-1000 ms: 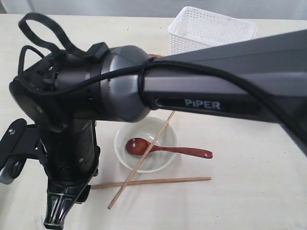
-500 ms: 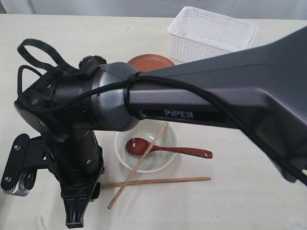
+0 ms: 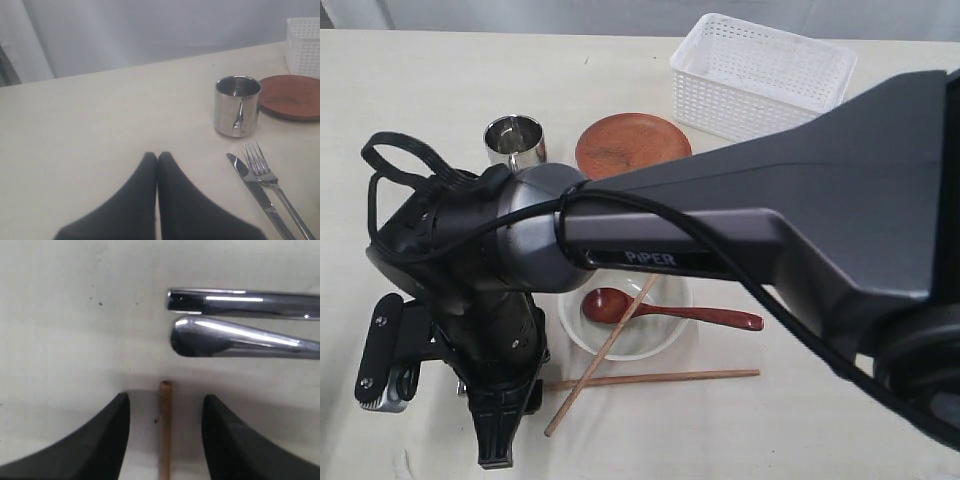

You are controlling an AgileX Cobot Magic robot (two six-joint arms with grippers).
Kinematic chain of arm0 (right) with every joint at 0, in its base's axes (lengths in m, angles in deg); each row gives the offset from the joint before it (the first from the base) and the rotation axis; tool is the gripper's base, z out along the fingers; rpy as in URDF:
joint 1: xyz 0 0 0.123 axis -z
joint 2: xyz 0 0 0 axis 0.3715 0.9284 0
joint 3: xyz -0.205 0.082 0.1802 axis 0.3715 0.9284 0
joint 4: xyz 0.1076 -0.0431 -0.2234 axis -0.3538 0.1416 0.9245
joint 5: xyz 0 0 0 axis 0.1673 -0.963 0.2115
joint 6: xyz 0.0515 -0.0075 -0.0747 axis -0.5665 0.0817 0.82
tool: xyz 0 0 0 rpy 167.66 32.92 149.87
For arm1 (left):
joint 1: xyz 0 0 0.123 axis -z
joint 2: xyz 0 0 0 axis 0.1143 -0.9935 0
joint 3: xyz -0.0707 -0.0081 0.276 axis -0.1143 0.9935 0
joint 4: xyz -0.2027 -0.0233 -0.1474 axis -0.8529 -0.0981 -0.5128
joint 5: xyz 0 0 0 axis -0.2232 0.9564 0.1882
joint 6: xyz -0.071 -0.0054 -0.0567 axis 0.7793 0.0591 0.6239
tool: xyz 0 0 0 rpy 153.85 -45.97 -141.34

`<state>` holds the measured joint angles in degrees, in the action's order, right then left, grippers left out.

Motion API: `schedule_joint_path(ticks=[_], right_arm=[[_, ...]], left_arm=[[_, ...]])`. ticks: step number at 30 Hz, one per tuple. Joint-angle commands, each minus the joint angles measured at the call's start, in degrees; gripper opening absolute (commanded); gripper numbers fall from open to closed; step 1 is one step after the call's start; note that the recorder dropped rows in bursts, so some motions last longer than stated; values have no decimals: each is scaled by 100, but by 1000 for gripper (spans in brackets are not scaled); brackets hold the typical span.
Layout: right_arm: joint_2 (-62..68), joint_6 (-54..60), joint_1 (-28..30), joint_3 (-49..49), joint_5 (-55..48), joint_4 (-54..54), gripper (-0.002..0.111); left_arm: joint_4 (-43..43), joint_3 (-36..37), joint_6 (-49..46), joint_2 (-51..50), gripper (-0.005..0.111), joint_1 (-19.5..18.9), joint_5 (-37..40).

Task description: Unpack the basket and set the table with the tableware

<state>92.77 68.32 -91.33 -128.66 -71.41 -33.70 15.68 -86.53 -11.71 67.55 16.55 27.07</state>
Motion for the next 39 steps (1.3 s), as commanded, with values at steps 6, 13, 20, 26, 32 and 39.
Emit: schedule_joint_path(ticks=[6, 13, 20, 26, 32, 39], right_arm=[[49, -20, 26, -33, 35, 0, 44], [133, -45, 26, -33, -12, 31, 28], [133, 9, 26, -33, 1, 0, 0], [54, 9, 4, -33, 1, -56, 0], [-83, 9, 1, -60, 165, -160, 0], [-323, 9, 1, -68, 208, -147, 0]], left_arm=[[-8, 13, 2, 19, 0, -14, -26], [-8, 13, 2, 19, 0, -14, -26], [-8, 13, 2, 19, 0, -14, -26], [-8, 13, 2, 19, 0, -14, -26], [-8, 13, 2, 19, 0, -14, -26], [-8, 13, 2, 19, 0, -14, -26]])
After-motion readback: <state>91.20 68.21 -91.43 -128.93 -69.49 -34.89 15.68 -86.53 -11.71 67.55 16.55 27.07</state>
